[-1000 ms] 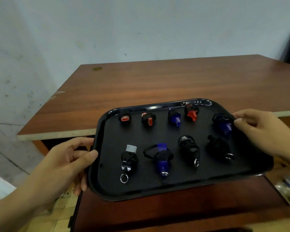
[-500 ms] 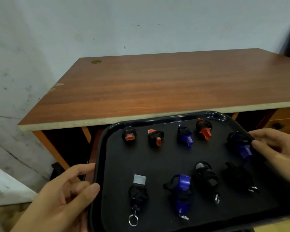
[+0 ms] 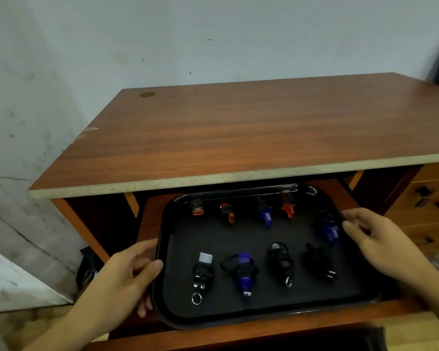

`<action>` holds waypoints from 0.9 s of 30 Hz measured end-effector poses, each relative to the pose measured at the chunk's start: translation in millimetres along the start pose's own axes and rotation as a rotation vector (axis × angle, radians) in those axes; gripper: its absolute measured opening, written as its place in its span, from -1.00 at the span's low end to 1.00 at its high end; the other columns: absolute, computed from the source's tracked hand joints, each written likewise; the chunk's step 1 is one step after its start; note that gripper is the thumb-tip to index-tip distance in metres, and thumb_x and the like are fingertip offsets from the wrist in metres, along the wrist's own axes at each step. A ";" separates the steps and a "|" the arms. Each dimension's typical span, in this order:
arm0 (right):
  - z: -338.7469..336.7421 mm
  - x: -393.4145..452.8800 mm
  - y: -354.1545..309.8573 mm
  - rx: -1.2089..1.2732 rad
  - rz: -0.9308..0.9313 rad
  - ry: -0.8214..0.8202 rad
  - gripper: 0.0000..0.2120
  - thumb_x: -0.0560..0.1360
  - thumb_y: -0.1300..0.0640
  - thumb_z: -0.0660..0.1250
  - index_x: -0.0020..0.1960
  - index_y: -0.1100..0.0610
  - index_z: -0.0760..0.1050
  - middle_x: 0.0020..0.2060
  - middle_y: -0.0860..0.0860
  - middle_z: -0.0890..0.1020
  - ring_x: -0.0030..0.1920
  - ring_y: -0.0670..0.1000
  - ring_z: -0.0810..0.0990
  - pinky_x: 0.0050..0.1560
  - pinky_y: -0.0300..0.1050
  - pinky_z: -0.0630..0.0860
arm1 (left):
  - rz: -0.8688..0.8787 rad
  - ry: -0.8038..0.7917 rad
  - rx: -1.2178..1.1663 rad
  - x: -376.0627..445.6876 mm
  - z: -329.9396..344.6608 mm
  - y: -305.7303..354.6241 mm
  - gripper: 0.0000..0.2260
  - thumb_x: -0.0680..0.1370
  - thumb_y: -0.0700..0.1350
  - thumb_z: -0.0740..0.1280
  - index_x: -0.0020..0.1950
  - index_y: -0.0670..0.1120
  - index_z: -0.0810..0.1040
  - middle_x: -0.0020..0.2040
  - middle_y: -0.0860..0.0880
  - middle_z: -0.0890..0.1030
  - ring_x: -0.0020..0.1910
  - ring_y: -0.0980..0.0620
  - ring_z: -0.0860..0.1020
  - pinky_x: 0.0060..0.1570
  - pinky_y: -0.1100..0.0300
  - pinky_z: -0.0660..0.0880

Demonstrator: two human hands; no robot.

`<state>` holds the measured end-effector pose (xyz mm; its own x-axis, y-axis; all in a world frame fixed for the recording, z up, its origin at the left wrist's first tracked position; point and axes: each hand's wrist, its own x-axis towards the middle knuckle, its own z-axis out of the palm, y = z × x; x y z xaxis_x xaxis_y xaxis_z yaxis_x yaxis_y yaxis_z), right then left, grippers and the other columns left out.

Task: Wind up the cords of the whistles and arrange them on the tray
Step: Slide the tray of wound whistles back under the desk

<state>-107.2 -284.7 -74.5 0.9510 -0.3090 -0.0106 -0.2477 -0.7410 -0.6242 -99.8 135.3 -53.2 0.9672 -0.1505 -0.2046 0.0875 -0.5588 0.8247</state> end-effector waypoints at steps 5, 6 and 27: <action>4.5 6.6 -2.0 -0.108 -0.026 0.008 -0.77 0.60 -0.06 0.26 0.24 -0.08 0.50 -0.03 -0.11 0.67 0.06 0.04 0.64 0.04 0.07 0.57 | 0.018 0.036 0.105 5.7 1.2 3.2 -0.65 0.63 -0.11 0.28 0.42 0.07 0.40 -0.10 0.02 0.72 -0.52 -0.02 0.56 -0.48 0.13 0.53; 4.3 5.5 -2.4 -0.136 -0.032 0.011 -0.77 0.60 -0.08 0.26 0.23 -0.09 0.49 -0.04 -0.11 0.67 0.04 0.04 0.64 0.02 0.07 0.58 | 0.053 0.065 0.202 5.6 0.3 2.7 -0.63 0.62 0.01 0.26 0.43 0.09 0.38 -0.10 0.07 0.72 -0.48 0.08 0.58 -0.43 0.16 0.54; -15.6 -45.6 -38.9 -0.488 -0.606 -0.347 0.05 0.16 -0.63 0.30 0.47 -0.51 -0.22 0.43 -0.39 -0.17 0.50 -0.25 -0.36 0.42 -0.17 -0.02 | 0.663 0.094 1.046 -11.9 -4.1 -1.3 -0.19 0.32 0.57 0.25 0.36 0.03 0.47 0.25 0.00 0.45 0.26 -0.09 0.40 0.27 -0.02 0.22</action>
<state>-143.9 -251.0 -37.5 0.9282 0.3651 -0.0718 0.3461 -0.9180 -0.1936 -110.5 141.2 -49.7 0.7693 -0.6172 0.1650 -0.6149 -0.7854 -0.0710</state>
